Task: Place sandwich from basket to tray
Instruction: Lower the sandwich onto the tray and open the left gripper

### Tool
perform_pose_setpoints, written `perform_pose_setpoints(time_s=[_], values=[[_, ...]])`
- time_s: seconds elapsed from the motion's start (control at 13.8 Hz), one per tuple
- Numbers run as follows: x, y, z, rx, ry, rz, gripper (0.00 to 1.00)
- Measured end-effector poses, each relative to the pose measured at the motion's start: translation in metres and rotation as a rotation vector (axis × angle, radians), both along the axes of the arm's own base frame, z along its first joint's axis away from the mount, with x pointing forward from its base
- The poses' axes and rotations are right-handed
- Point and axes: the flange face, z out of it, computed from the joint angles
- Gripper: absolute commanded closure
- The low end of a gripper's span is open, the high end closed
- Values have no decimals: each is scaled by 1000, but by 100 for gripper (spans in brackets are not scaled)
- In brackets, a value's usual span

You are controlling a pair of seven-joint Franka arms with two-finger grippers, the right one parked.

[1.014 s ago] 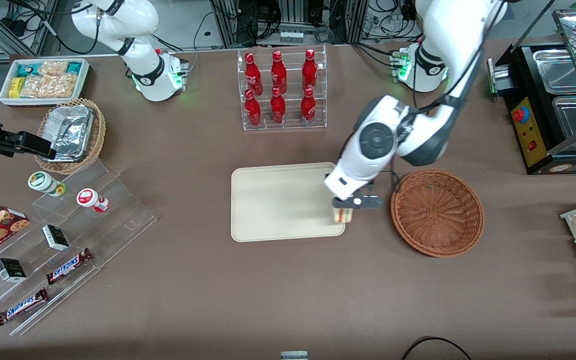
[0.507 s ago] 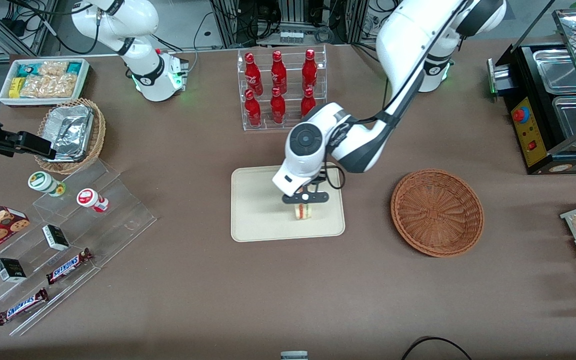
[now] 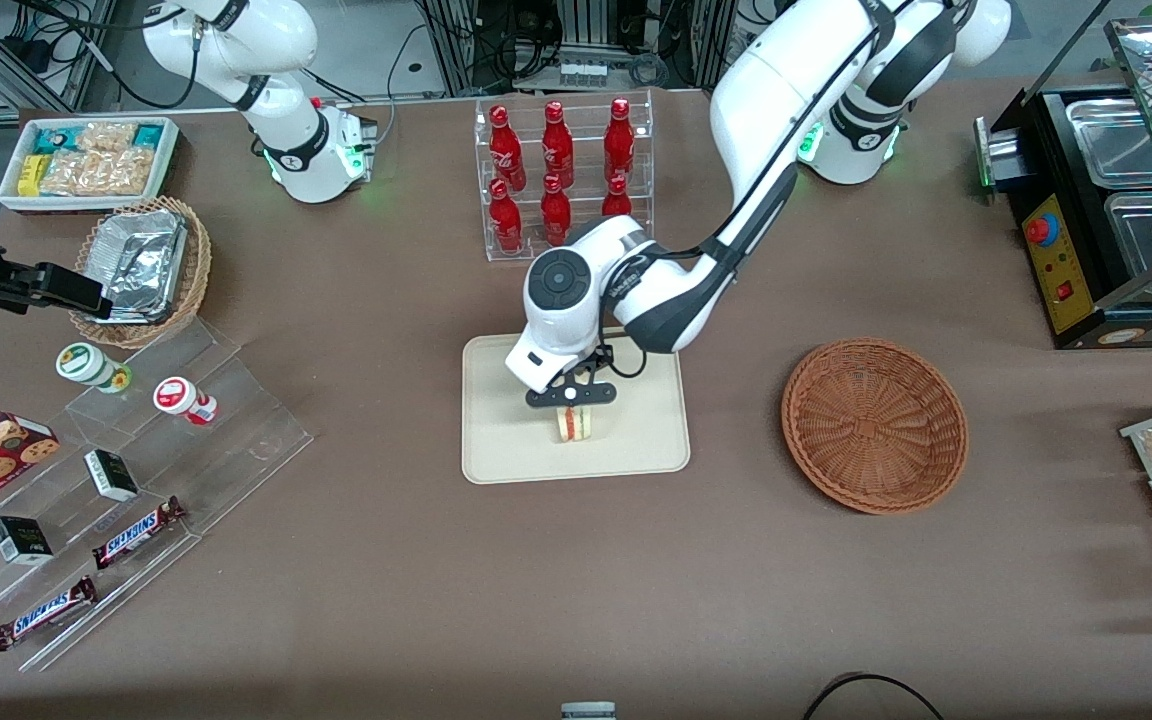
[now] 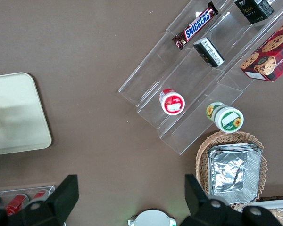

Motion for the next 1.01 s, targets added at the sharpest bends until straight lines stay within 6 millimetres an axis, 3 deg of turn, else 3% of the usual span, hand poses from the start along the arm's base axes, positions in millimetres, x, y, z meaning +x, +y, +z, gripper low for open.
perform_pose_setpoints(time_s=[0.51, 0.58, 0.65, 0.72, 0.8, 0.87, 1.01], values=[[2, -1, -13, 15, -12, 49, 100], [2, -1, -14, 13, -13, 57, 94], [2, -1, -15, 12, -14, 61, 80], [2, -1, -16, 12, -14, 62, 51], [2, -1, -16, 12, -13, 64, 5], [2, -1, -17, 13, -13, 64, 0], [2, -1, -18, 16, -17, 61, 0]])
